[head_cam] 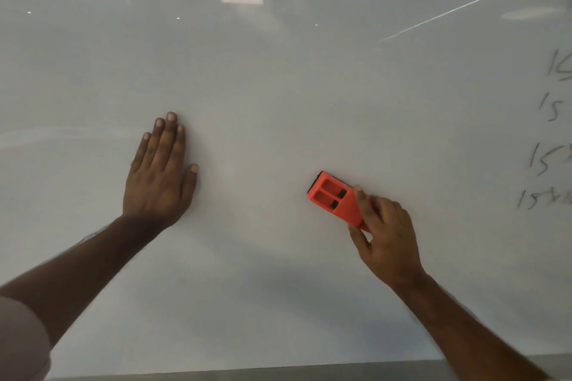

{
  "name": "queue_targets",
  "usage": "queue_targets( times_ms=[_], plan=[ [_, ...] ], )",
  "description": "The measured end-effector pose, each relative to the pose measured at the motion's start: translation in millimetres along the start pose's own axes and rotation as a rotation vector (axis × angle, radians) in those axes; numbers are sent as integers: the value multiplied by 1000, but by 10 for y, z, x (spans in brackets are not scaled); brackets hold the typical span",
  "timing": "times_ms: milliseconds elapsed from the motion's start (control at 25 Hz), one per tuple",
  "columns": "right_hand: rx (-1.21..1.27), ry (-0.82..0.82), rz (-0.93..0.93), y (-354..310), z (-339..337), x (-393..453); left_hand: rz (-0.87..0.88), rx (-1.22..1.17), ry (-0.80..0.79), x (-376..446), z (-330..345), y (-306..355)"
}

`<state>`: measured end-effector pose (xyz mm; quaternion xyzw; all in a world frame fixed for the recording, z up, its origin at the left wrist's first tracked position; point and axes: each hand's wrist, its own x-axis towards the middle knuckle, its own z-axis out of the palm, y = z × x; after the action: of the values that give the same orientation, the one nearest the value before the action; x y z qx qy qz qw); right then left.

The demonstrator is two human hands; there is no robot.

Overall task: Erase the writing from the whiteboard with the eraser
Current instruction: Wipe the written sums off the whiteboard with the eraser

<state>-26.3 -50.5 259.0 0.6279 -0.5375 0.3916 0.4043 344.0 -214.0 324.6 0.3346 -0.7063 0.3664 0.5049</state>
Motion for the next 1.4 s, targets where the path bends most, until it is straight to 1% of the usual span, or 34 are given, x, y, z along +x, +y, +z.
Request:
queue_targets(
  times_ms=[200, 440, 520, 600, 800, 920, 1040, 1160, 1320, 1400],
  plan=[
    [69, 97, 111, 172, -281, 180, 47, -76, 55, 316, -35, 388],
    [59, 226, 111, 590, -677, 531, 122, -163, 105, 1034, -2, 1242],
    [45, 242, 92, 800, -875, 713, 139, -170, 132, 1367, 23, 1580],
    [16, 259, 80, 1049, -1070, 899, 120, -173, 144, 1699, 43, 1960],
    [-43, 294, 84, 1762, -1613, 1205, 117, -208, 121, 2322, 91, 3007],
    [-59, 301, 61, 2144, -1944, 1294, 80, -210, 93, 2611, 87, 3465],
    [-87, 297, 39, 2534, -2245, 1496, 69, -195, 68, 2893, 117, 3772],
    [-94, 318, 80, 2861, -2380, 1722, 87, -164, 45, 3192, 219, 4024],
    [-19, 330, 112, 2948, -2300, 2025, 55, -131, 69, 3513, 335, 4205],
    [9, 365, 76, 2870, -2225, 2178, 22, -128, 33, 3556, 409, 4193]
  ],
)
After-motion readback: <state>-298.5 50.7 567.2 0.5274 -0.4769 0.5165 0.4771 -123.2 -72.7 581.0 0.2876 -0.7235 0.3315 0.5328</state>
